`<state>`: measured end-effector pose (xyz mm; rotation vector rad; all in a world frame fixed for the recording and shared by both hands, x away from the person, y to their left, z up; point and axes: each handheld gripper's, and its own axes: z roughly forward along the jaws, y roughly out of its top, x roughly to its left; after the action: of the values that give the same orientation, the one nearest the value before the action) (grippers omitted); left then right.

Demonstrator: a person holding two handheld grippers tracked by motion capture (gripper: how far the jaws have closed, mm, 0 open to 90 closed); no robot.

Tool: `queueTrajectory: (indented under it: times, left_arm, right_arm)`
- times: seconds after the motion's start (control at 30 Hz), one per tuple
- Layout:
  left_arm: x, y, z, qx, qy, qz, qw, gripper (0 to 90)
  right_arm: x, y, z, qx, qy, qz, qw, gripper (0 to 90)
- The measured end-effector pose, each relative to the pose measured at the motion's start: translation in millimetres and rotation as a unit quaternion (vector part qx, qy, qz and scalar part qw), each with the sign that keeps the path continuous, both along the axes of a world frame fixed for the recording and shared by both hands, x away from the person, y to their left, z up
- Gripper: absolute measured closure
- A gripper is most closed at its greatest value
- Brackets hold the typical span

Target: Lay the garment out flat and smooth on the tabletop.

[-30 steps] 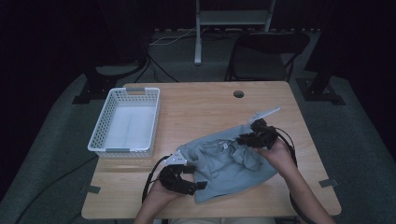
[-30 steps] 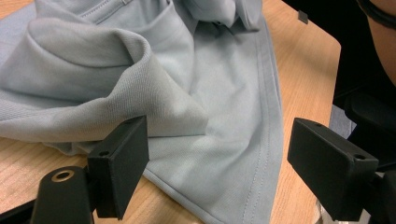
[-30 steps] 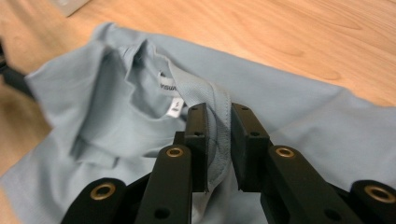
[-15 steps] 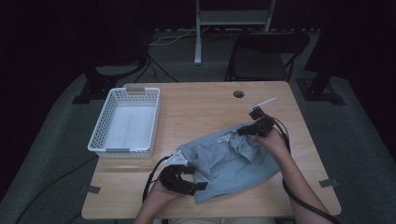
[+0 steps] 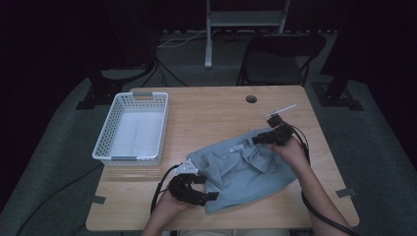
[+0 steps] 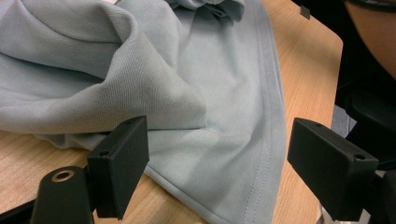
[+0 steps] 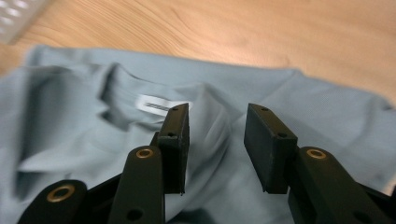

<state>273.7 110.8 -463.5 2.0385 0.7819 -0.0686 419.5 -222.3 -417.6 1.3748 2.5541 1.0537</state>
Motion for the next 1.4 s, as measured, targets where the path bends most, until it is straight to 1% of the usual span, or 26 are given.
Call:
queueTrajectory:
  times: [0.1, 0.2, 0.27, 0.37, 0.43, 0.47, 0.57, 0.63, 0.67, 0.73, 0.77, 0.8, 0.83, 0.93, 1.03, 1.17, 1.23, 1.27, 1.4]
  left_arm:
    - [-0.2, -0.7, -0.2, 0.001, 0.0, -0.001, 1.0, 21.7]
    - [-0.2, -2.2, -0.4, 0.001, 0.001, -0.004, 1.0, 21.7]
    - [-0.7, -2.9, -0.1, 0.002, -0.001, -0.005, 1.0, 21.7]
    - [-1.1, -2.9, 0.4, 0.001, -0.001, -0.003, 1.0, 21.7]
    - [-1.0, -2.6, 0.5, 0.0, -0.001, -0.001, 1.0, 21.7]
    - [-0.9, -2.4, 0.5, 0.0, -0.001, -0.001, 1.0, 21.7]
    - [-1.2, -1.9, 0.5, 0.0, -0.001, -0.001, 1.0, 21.7]
    - [-1.0, -1.5, 0.4, -0.001, -0.001, 0.0, 1.0, 21.7]
    - [-0.9, -1.5, 0.3, 0.0, -0.001, 0.0, 1.0, 21.7]
    - [-0.7, -1.4, 0.0, 0.0, 0.0, -0.001, 1.0, 21.7]
    - [-0.7, -1.6, -0.2, 0.001, 0.0, -0.001, 1.0, 21.7]
    - [-0.8, -1.8, -0.3, 0.001, 0.0, 0.0, 1.0, 21.7]
    - [-0.8, -1.9, -0.4, 0.001, 0.001, -0.001, 1.0, 21.7]
    - [-0.8, -2.0, -0.2, -0.001, 0.001, -0.001, 1.0, 21.7]
    - [-0.8, -1.8, 0.0, -0.002, 0.001, 0.0, 1.0, 21.7]
    - [-0.5, -1.6, -0.3, -0.001, 0.001, 0.0, 1.0, 21.7]
    - [-0.3, -1.5, -0.6, 0.0, 0.001, 0.0, 1.0, 21.7]
    - [-0.1, -1.4, -0.7, -0.001, 0.001, 0.0, 1.0, 21.7]
    - [0.5, -1.3, -1.5, 0.0, 0.003, 0.001, 1.0, 21.7]
  right_arm:
    - [-15.5, -2.3, 15.2, 0.01, -0.019, 0.013, 0.9997, 58.2]
    - [-31.8, 2.1, 17.7, 0.009, -0.026, 0.035, 0.999, 56.6]
    - [-40.7, 6.9, 13.9, 0.001, -0.024, 0.047, 0.9986, 54.7]
    - [-50.0, 12.1, 5.3, -0.009, -0.024, 0.051, 0.9983, 52.0]
    - [-52.5, 15.2, -1.1, -0.024, -0.024, 0.053, 0.998, 51.7]
    - [-52.4, 16.2, -4.5, -0.029, -0.02, 0.053, 0.998, 51.4]
    - [-51.7, 16.4, -13.6, -0.036, -0.01, 0.051, 0.998, 51.2]
    - [-53.1, 17.1, -20.2, -0.047, -0.006, 0.059, 0.9971, 55.5]
    - [-54.2, 17.7, -23.5, -0.052, -0.004, 0.062, 0.9967, 60.3]
    - [-56.2, 17.4, -29.2, -0.063, -0.003, 0.07, 0.9956, 75.3]
    - [-56.9, 16.2, -30.2, -0.057, 0.0, 0.073, 0.9957, 81.1]
    - [-57.3, 14.3, -29.7, -0.048, 0.002, 0.075, 0.996, 85.1]
    - [-57.8, 12.3, -28.0, -0.04, 0.0, 0.077, 0.9962, 85.5]
    - [-58.4, 4.3, -18.9, -0.022, -0.01, 0.068, 0.9974, 85.8]
    - [-55.8, -9.7, -6.8, 0.01, -0.017, 0.053, 0.9984, 85.8]
    - [-47.8, -34.5, 5.4, 0.043, -0.026, 0.011, 0.9987, 85.6]
    - [-42.4, -46.8, 7.4, 0.053, -0.026, -0.011, 0.9982, 85.5]
    - [-39.5, -52.6, 7.1, 0.054, -0.024, -0.022, 0.998, 85.5]
    - [-28.8, -73.4, -1.0, 0.062, -0.007, -0.058, 0.9964, 85.3]
